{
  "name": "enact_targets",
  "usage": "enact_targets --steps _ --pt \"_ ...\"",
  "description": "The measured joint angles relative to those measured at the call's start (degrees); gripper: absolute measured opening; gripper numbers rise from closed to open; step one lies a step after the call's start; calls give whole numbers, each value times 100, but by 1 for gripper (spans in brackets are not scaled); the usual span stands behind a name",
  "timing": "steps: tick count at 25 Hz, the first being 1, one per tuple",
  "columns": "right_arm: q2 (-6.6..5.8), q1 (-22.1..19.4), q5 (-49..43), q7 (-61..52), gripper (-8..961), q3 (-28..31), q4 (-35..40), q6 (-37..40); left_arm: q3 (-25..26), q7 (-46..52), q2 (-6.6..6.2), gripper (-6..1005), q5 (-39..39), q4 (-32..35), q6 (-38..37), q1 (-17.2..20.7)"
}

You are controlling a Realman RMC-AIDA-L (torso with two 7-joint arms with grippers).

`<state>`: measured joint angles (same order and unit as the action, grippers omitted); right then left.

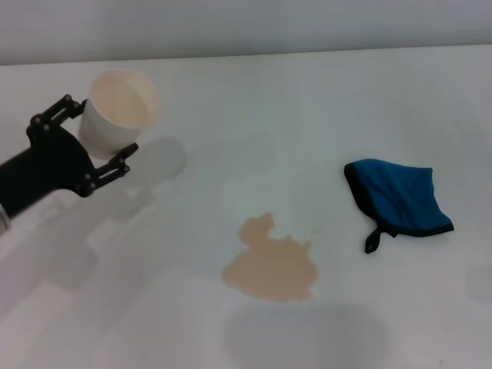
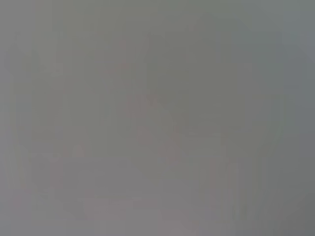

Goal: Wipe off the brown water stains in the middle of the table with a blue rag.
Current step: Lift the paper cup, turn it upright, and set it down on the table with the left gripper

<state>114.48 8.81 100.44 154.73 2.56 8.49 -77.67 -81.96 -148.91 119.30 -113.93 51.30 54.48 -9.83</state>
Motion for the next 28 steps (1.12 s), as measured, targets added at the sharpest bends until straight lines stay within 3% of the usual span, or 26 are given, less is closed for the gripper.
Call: enact_targets --steps 5,13,18,28 --pt "-23 5 -7 -9 856 -42 191 15 -537 -376 6 765 -1576 -1050 121 -11" --pt "-24 -76 -120 -12 856 -119 430 -30 -706 -559 12 774 -2972 -2631 867 -272" --pt "-14 -123 -122 -5 856 -93 432 -56 -681 -568 14 774 -3219 -3260 1016 -304" --pt "-4 -152 -119 45 856 -62 335 -413 -644 -637 17 774 -3393 -3744 829 -310"
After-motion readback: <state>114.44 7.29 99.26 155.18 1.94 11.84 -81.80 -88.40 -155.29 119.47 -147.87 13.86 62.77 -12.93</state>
